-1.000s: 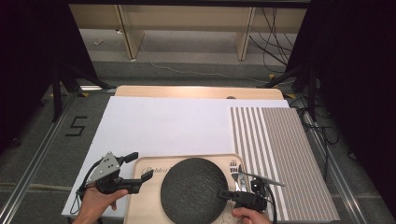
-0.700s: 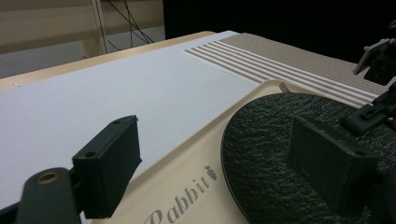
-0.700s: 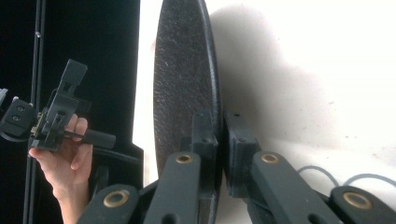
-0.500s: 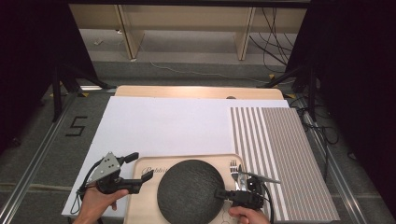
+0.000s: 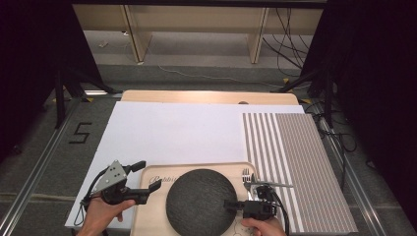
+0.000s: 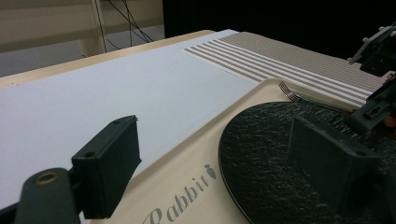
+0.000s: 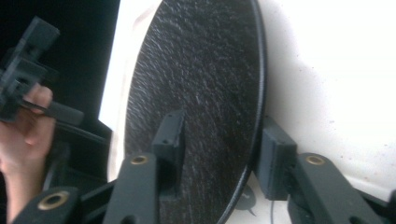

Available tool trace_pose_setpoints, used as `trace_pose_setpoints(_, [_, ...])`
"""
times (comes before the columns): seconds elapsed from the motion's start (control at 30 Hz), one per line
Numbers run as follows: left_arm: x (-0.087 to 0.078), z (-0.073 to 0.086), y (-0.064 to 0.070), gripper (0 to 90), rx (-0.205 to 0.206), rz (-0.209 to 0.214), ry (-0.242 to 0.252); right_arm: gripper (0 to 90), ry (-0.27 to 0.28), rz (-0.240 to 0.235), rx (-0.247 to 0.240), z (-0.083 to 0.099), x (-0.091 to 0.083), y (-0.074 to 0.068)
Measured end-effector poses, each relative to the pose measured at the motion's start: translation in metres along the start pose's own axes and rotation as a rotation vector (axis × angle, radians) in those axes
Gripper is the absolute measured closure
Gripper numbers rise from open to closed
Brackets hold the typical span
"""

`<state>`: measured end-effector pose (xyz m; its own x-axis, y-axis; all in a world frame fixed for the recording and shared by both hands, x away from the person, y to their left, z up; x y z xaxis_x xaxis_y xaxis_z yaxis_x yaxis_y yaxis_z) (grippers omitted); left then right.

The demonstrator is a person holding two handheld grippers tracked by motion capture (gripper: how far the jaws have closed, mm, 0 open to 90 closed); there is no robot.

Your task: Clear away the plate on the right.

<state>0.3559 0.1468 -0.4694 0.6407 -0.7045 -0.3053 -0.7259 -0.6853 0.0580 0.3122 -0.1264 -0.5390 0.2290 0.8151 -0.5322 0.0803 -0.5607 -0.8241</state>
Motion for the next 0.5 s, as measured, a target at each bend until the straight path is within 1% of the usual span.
trace_pose_setpoints(0.07, [0.0,0.0,0.0,16.6,0.0,0.001,0.001,53.8,-0.006,0.017,-0.01,0.001,0.001,0.0])
trace_pose_setpoints(0.13, [0.0,0.0,0.0,16.5,0.002,0.0,0.0,50.0,-0.017,0.051,-0.037,0.002,0.002,0.001])
trace_pose_setpoints(0.2, [0.0,0.0,0.0,16.5,0.001,0.0,0.0,48.1,-0.01,0.061,-0.057,0.001,0.002,0.0])
trace_pose_setpoints(0.23, [0.0,0.0,0.0,16.6,0.0,0.0,0.001,47.5,-0.007,0.086,-0.072,0.0,0.0,0.0])
trace_pose_setpoints(0.27, [0.0,0.0,0.0,16.5,0.0,0.001,0.0,46.1,0.025,0.094,-0.123,-0.003,0.001,0.001])
trace_pose_setpoints(0.3, [0.0,0.0,0.0,16.4,0.0,0.002,-0.001,45.2,0.036,0.109,-0.154,-0.005,0.001,0.002])
trace_pose_setpoints(0.33, [0.0,0.0,0.0,16.4,-0.002,0.002,-0.001,44.1,0.036,0.121,-0.173,-0.005,-0.001,0.001])
trace_pose_setpoints(0.37, [0.0,0.001,0.001,16.4,-0.003,0.002,-0.001,43.3,0.052,0.138,-0.198,-0.007,-0.002,0.001])
trace_pose_setpoints(0.4, [0.001,0.001,0.001,16.4,-0.003,0.003,-0.001,42.2,0.055,0.151,-0.208,-0.007,-0.004,0.0])
trace_pose_setpoints(0.43, [0.001,0.001,0.001,16.3,-0.003,0.004,-0.001,41.0,0.078,0.158,-0.24,-0.01,-0.005,-0.001])
trace_pose_setpoints(0.47, [0.001,0.001,0.001,16.3,-0.003,0.003,0.0,39.7,0.089,0.174,-0.284,-0.013,-0.007,0.0])
trace_pose_setpoints(0.5, [0.001,0.001,0.001,16.2,-0.004,0.003,0.0,38.3,0.109,0.18,-0.313,-0.015,-0.008,-0.001])
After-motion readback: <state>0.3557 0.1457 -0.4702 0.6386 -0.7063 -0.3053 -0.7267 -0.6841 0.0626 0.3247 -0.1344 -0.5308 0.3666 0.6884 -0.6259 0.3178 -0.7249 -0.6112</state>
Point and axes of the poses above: each handheld gripper's, and its own axes: x roughly forward along the jaws, z roughly out of its underside, y roughly to its right, the point moved 9 cm from there along x, roughly forward along the jaws, and after that the axes turned 2 degrees about x, right-handed, at the moved point
